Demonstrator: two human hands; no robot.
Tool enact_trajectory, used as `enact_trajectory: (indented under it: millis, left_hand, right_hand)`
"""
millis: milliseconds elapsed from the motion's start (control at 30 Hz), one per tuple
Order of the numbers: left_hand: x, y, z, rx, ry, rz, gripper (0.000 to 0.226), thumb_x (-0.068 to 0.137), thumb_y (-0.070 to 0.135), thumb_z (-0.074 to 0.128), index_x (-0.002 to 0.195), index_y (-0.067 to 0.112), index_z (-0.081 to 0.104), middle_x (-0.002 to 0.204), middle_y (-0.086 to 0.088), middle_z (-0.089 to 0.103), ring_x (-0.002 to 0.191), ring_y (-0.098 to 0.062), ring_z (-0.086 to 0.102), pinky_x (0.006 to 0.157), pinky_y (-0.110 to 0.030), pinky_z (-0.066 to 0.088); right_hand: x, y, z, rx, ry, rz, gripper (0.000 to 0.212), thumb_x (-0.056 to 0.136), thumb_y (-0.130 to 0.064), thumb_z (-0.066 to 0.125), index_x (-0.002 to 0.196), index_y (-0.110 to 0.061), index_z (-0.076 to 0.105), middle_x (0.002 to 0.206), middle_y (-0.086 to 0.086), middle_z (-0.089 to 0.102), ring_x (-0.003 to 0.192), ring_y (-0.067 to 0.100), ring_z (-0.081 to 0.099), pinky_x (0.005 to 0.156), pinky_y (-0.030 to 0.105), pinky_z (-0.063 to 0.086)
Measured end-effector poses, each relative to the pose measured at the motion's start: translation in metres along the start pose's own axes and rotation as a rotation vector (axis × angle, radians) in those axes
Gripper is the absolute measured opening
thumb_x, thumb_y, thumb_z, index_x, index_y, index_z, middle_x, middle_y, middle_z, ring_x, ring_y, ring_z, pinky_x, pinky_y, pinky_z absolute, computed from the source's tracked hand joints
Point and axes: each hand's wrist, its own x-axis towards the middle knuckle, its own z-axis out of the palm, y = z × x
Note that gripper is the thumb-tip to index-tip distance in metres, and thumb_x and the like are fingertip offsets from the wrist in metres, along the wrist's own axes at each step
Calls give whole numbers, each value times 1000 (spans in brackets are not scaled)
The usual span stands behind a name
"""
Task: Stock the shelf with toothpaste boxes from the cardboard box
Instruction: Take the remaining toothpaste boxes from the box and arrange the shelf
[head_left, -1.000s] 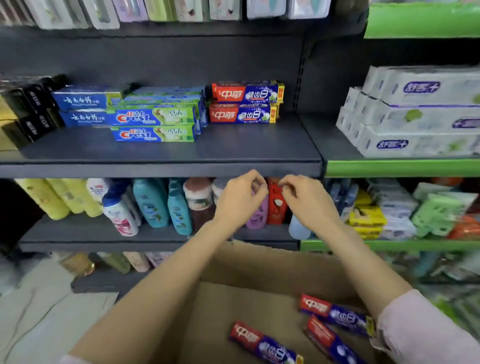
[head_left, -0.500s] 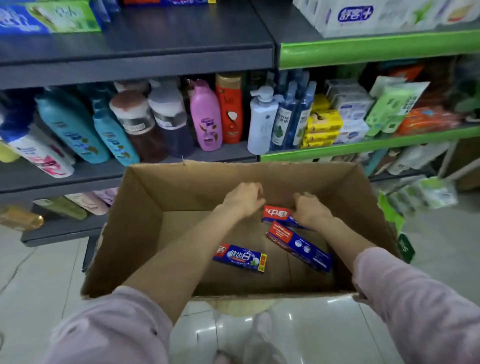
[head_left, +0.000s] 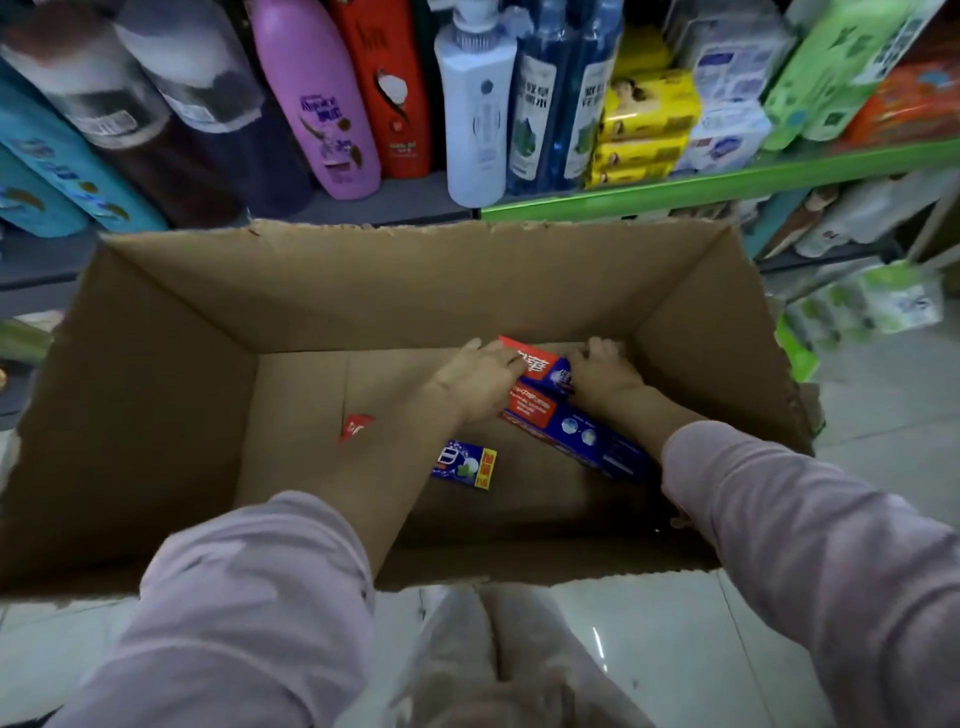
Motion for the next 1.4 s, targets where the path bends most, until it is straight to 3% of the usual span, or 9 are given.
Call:
enact_trajectory:
  millis: [67,233,367,600,767,900,1033,1167,1400]
  left_hand:
    - [-2,6,5,-13,93,124,49,91,35,53,135,15,43,138,-4,46,128,-19,42,105,-31,31]
    - [5,16,14,59,-55,182,69,79,43,69,138,19,42,141,0,45,134,-19,34,110,-33,24]
    - [-5,10,13,-84,-208,8,68,79,28,74,137,12,42,141,-8,44,131,-25,40,108,-34,31]
    - [-71,-48,-7,-616,-320,-418,52,82,41,68,119,7,56,114,-8,65,100,-23,64,88,-34,51]
    - [-131,-58,-7,-1306,-111,-555,25,88,28,64,98,6,65,87,-9,68,64,-8,64,65,-21,53]
    - [-173,-38,-37,-1758,-45,-457,29,92,22,58,115,5,55,96,-8,66,83,-13,65,63,-20,57]
    - [-206,-24,-74,-1897,55,-272,47,93,23,55,137,12,44,114,-8,63,100,-18,63,76,-28,59]
    - [-233,-23,-104,-1936,111,-65,59,91,13,55,141,37,34,132,-10,55,118,-28,57,90,-44,54]
    - [-255,-36,-182,-1927,458,-121,32,94,26,55,124,15,53,104,-5,67,86,-15,67,72,-32,58]
  right_hand:
    - [3,-4,3,93,-71,32,61,91,-27,59,140,-4,31,143,20,37,131,32,40,105,39,36]
    - [6,-1,-1,238,-147,55,60,81,-24,71,132,-8,43,131,15,54,118,29,54,98,38,44]
    - [-6,4,-10,337,-176,101,62,78,-30,73,130,-10,46,129,12,55,115,27,55,93,35,46]
    - [-50,-11,-30,630,-130,155,38,81,-25,69,114,-11,56,113,12,59,97,25,58,62,20,45]
    - [-93,-46,-30,1112,-68,155,14,76,-6,72,77,-10,59,83,12,65,61,18,60,58,26,48]
    - [-139,-86,-45,1409,7,27,24,78,-5,73,84,-13,51,77,2,63,64,13,61,60,26,51]
    - [-177,-122,-67,1556,117,-105,50,79,-14,74,117,-10,42,102,4,65,77,12,63,64,26,51]
    - [-206,-141,-95,1470,273,-192,51,78,-20,76,117,-13,43,108,3,63,77,11,65,59,22,51]
    - [-222,-181,-150,1419,437,-393,44,79,-14,74,110,-15,43,105,2,63,77,7,64,58,15,54]
